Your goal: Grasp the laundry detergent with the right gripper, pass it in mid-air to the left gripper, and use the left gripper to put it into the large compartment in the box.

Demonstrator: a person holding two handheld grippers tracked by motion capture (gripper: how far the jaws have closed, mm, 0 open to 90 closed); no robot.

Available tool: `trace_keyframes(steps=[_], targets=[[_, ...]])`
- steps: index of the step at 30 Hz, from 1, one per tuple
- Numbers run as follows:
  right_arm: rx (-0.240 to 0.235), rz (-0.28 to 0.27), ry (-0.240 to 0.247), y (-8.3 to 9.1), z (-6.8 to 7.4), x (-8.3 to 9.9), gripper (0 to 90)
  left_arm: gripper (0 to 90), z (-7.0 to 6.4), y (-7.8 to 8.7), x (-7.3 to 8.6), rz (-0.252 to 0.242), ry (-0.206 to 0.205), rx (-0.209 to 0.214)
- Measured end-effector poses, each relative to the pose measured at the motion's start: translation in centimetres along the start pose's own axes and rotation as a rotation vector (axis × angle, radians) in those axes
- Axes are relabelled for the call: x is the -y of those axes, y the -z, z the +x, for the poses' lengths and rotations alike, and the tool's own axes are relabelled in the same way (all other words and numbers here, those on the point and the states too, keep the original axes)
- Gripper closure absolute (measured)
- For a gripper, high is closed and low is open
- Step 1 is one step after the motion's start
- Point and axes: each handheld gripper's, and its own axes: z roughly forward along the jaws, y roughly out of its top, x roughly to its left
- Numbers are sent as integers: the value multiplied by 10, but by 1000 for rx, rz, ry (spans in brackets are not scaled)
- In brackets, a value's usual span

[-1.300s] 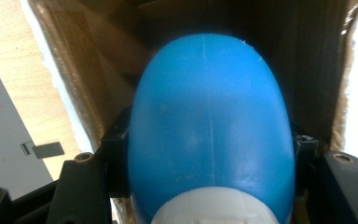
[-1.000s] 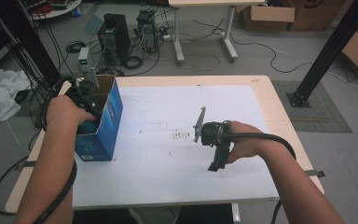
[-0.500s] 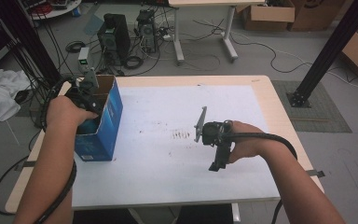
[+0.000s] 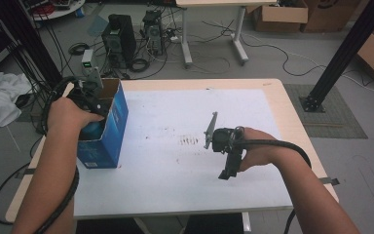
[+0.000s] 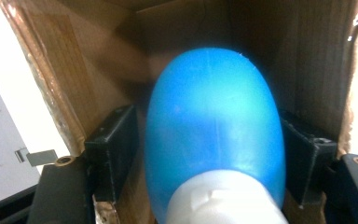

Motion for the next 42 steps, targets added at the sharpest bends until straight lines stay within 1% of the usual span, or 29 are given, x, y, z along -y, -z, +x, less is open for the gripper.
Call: trace_keyframes(steps=[1,6,10,11,12,13,14,16,19,20,23,25,26,27,32,34,36,39,42], targets=[[0,0,0,0,0,0,0,296,0,1,0,4,3,1],[1,-3,1,1,1,0,0,288,0,8,2,-7,4,6],[5,-6,6,1,1,0,0,264,2,17,5,-7,11,9],[5,-6,6,1,1,0,0,264,2,20,6,-16,13,9],[4,-9,4,2,1,0,0,262,3,24,7,-20,4,4],[3,-10,5,2,1,0,0,256,3,26,8,-25,9,11],[4,-9,5,2,1,0,0,234,3,28,9,-23,8,12],[5,-7,4,2,1,0,0,231,3,34,11,-33,4,0],[6,-8,-2,3,2,0,0,215,4,42,13,-40,5,4],[8,-7,4,3,2,-1,0,200,4,44,13,-38,1,7],[8,-5,7,4,2,-1,0,193,4,50,15,-44,-8,7],[11,-6,7,4,2,-2,0,181,3,55,16,-56,-20,0],[11,-6,6,5,2,-2,0,179,2,56,16,-59,-17,0],[11,-6,6,5,3,-2,0,171,2,59,16,-56,-20,-4],[13,-9,4,5,3,-2,0,151,-2,69,18,-70,-38,-18],[12,-9,5,6,3,-2,0,128,-4,73,19,-70,-55,-21],[10,-11,7,6,3,-1,0,99,-7,78,19,-71,-61,-22],[10,-7,3,6,3,-1,0,90,-10,84,20,-78,-83,-29],[10,-7,0,7,2,0,0,57,-14,88,20,-78,-102,-35]])
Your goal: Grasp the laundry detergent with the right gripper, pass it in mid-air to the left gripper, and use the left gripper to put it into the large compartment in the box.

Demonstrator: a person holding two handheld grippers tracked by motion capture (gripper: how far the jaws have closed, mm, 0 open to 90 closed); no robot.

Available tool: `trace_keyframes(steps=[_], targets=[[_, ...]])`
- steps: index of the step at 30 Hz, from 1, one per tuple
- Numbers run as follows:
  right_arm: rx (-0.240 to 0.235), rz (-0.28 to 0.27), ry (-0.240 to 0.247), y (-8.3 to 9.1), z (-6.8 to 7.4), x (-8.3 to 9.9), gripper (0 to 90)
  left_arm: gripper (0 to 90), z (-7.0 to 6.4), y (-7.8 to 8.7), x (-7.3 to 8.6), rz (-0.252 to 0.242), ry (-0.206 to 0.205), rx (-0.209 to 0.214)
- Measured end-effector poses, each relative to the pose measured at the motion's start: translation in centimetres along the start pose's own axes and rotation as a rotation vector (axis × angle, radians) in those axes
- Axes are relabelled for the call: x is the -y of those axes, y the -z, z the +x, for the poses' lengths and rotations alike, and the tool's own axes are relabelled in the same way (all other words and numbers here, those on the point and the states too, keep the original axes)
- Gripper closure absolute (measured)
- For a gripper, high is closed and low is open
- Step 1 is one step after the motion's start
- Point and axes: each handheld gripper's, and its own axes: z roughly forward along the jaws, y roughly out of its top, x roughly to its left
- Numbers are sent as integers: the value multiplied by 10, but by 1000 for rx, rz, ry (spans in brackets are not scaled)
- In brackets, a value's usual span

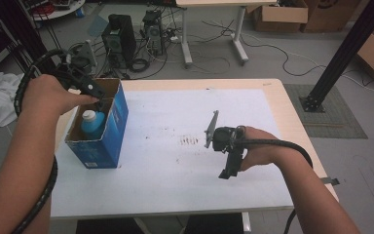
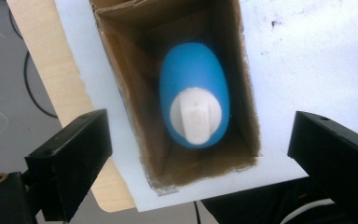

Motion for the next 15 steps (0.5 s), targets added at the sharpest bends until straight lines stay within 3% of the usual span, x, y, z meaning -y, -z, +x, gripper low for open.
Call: trace_keyframes(steps=[7,9,15], targets=[[-1,8,-6,2,-1,1,0,20,-11,10,-3,-11,-48,10],[2,3,-1,3,-2,1,0,7,-14,13,-4,-4,-83,22],[10,13,-7,9,-5,2,0,1,-29,23,-6,-33,-238,59]])
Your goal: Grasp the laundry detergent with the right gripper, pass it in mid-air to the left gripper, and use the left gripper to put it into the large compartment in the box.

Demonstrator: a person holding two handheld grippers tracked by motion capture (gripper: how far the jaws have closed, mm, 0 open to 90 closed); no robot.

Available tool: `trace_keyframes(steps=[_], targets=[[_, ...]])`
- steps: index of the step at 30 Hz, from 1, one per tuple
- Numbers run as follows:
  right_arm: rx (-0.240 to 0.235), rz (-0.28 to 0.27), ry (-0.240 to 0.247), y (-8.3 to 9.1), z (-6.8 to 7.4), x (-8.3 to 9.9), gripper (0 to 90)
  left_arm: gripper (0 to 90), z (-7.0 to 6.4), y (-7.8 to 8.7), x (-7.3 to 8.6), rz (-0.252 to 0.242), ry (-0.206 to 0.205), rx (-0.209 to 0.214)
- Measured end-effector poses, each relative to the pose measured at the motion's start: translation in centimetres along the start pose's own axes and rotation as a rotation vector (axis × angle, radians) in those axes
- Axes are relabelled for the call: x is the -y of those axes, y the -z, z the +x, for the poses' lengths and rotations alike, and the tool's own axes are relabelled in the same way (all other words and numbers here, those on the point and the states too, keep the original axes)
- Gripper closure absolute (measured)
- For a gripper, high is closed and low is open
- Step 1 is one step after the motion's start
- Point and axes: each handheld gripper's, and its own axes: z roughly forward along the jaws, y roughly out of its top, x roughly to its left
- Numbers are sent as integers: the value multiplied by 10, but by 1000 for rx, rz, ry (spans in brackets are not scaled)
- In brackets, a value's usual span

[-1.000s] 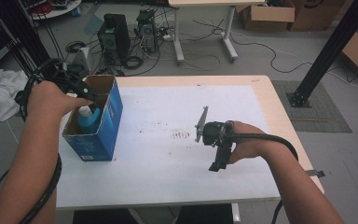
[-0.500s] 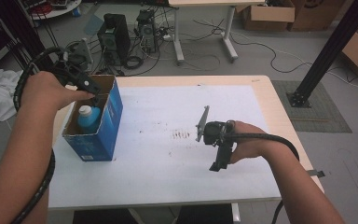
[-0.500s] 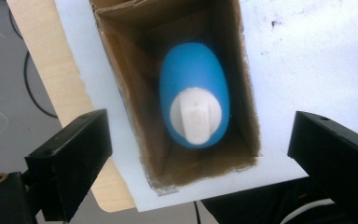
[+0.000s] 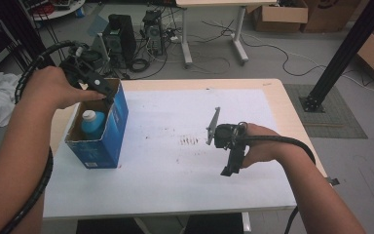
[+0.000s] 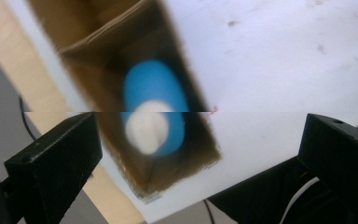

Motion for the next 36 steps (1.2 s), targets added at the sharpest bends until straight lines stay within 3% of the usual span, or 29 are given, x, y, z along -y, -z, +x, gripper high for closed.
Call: trace_keyframes(steps=[1,4,5,9,13,19,23,27,30,36], targets=[[1,5,-2,3,-1,0,0,1,-2,1,-1,-1,-19,5],[8,20,-5,11,-3,1,0,1,-14,6,-5,-3,-141,27],[8,20,-5,11,-3,1,0,1,-18,7,-6,-5,-164,36],[21,37,-5,22,-6,-2,0,1,-42,10,-8,-25,-362,79],[32,52,-6,31,-9,-6,0,1,-62,7,-8,-8,-506,130],[37,66,5,40,-14,-11,0,1,-90,0,-8,12,-723,122],[36,74,-2,44,-18,-11,0,1,-103,-5,-8,60,-850,97],[37,82,-5,49,-23,-9,0,1,-112,-13,-7,87,-934,121],[34,90,-5,52,-29,-8,0,1,-116,-22,-8,119,-969,122],[36,98,-18,55,-38,-8,0,1,-116,-30,-9,107,-973,132]])
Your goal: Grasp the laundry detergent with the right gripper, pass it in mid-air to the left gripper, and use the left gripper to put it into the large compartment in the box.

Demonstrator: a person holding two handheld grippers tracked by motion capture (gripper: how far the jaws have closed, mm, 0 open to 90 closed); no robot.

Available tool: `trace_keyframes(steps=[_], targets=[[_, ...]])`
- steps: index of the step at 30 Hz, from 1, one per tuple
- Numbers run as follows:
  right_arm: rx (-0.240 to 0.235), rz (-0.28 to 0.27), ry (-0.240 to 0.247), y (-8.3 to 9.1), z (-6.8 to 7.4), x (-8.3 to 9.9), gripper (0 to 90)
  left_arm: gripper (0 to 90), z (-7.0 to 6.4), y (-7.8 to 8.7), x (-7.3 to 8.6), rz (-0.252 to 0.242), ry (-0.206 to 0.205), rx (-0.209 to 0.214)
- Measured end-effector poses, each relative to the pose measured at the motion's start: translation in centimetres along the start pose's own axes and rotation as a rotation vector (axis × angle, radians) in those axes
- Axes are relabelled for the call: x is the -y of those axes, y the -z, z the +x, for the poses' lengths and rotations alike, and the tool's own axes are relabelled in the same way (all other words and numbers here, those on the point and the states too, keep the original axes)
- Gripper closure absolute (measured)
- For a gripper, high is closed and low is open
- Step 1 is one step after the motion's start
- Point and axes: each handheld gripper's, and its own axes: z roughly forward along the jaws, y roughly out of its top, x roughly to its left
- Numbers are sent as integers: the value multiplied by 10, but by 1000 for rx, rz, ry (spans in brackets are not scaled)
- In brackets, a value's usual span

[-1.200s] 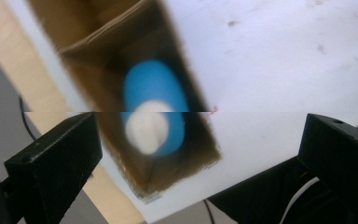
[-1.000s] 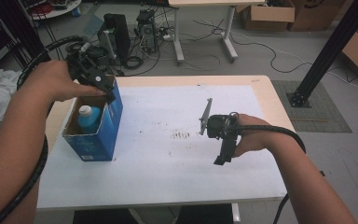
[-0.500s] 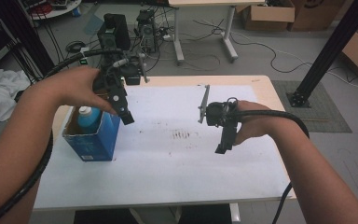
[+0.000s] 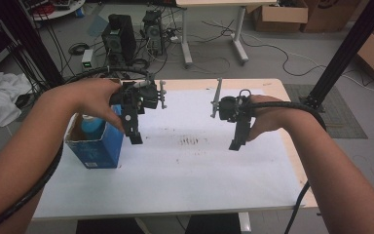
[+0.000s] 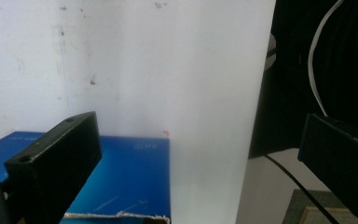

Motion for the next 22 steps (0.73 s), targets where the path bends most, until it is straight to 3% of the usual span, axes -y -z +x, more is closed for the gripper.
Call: trace_keyframes(steps=[22], targets=[[10,-13,5,2,5,-3,0,1,-2,4,-3,-17,12,-14]])
